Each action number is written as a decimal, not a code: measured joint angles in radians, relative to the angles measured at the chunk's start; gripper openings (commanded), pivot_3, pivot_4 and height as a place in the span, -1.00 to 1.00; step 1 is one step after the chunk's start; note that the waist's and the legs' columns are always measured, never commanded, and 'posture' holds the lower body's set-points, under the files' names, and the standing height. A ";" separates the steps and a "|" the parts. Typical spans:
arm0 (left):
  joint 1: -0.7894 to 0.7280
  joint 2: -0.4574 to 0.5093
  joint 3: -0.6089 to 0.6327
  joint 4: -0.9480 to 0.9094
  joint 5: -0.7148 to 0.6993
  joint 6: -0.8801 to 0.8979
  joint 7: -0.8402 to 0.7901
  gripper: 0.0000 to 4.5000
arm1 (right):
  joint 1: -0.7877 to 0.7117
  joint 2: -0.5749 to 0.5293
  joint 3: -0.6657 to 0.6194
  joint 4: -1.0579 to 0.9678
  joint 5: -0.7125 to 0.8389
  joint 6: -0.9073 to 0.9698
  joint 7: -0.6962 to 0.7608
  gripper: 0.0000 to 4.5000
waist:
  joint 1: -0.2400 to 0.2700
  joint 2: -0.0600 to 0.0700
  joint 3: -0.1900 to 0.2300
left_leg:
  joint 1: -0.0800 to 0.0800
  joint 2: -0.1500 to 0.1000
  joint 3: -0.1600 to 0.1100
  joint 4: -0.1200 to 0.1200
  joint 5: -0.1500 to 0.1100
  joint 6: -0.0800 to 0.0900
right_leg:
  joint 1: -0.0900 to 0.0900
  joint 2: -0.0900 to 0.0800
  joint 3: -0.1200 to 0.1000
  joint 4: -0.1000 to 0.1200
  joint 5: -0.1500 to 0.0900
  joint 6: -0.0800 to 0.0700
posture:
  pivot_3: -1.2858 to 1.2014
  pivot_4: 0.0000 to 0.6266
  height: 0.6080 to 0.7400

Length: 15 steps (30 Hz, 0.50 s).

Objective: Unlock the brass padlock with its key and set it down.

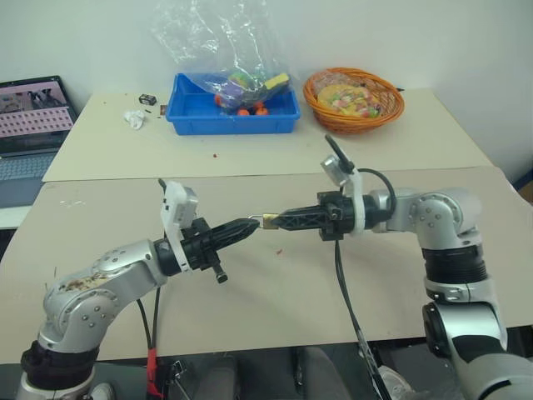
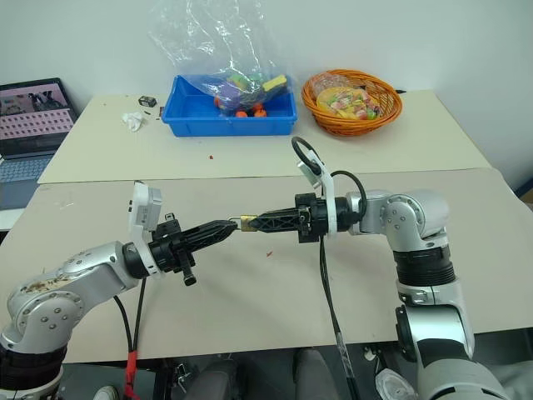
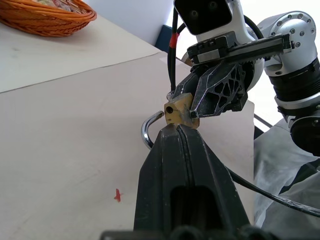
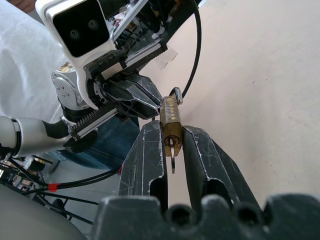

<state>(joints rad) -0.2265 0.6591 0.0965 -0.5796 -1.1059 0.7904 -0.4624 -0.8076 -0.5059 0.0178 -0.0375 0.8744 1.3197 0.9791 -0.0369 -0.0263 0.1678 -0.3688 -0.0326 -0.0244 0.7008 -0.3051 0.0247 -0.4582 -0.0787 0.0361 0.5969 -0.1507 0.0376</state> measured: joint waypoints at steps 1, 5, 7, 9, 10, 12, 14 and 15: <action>-0.001 0.000 0.000 -0.001 0.000 0.000 0.000 -0.99 | 0.000 -0.005 0.000 -0.006 0.002 0.000 0.001 -0.95 | 0.000 0.000 0.000 | 0.000 0.000 0.000 0.000 0.000 0.000 | 0.000 0.000 0.000 0.000 0.000 0.000 | 0.03 -0.52 0.92; -0.001 -0.001 0.005 0.008 0.008 0.003 0.016 -0.99 | 0.006 -0.016 0.002 -0.041 0.027 0.000 0.029 -0.95 | -0.001 0.000 0.000 | 0.000 0.000 0.000 0.000 0.000 0.000 | 0.000 0.000 0.000 0.000 0.000 0.000 | 0.03 -0.52 0.92; 0.000 -0.004 0.004 0.008 0.008 0.011 0.018 -0.99 | 0.007 -0.016 0.002 -0.051 0.044 -0.001 0.043 -0.95 | 0.000 0.000 0.000 | 0.000 0.000 0.000 0.000 0.000 0.000 | 0.000 0.000 0.000 0.000 0.000 0.000 | 0.03 -0.52 0.92; 0.000 -0.010 0.004 0.008 0.008 0.019 0.020 -0.99 | 0.008 -0.017 0.005 -0.064 0.052 -0.003 0.051 -0.95 | 0.001 0.000 0.000 | 0.000 0.000 0.000 0.000 0.000 0.000 | 0.000 0.000 0.000 0.000 0.000 0.000 | 0.03 -0.52 0.92; 0.000 -0.012 0.004 0.008 0.008 0.019 0.020 -0.99 | 0.009 -0.017 0.006 -0.068 0.052 -0.003 0.051 -0.95 | 0.001 0.000 0.000 | 0.000 0.000 0.000 0.000 0.000 0.000 | 0.000 0.000 0.000 0.000 0.000 0.000 | 0.03 -0.52 0.92; 0.001 -0.015 0.004 0.008 0.009 0.019 0.020 -0.99 | 0.009 -0.017 0.006 -0.073 0.054 -0.003 0.051 -0.95 | 0.001 0.000 0.000 | 0.000 0.000 0.000 0.000 0.000 0.000 | 0.000 0.000 0.000 0.000 0.000 0.000 | 0.03 -0.52 0.92; 0.003 -0.015 0.004 0.008 0.017 0.019 0.019 -0.99 | 0.009 -0.017 0.006 -0.075 0.057 -0.003 0.051 -0.95 | 0.001 0.000 0.000 | 0.000 0.000 0.000 0.000 0.000 0.000 | 0.000 0.000 0.000 0.000 0.000 0.000 | 0.03 -0.52 0.92; 0.004 -0.015 0.004 0.008 0.021 0.019 0.019 -0.99 | 0.009 -0.017 0.006 -0.075 0.060 -0.003 0.051 -0.95 | 0.001 0.000 0.000 | 0.000 0.000 0.000 0.000 0.000 0.000 | 0.000 0.000 0.000 0.000 0.000 0.000 | 0.03 -0.52 0.92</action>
<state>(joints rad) -0.2228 0.6444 0.1007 -0.5717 -1.0849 0.8094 -0.4429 -0.7987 -0.5231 0.0238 -0.1126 0.9340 1.3170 1.0300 -0.0363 -0.0264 0.1678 -0.3688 -0.0326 -0.0244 0.7009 -0.3051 0.0248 -0.4581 -0.0786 0.0361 0.5968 -0.1507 0.0376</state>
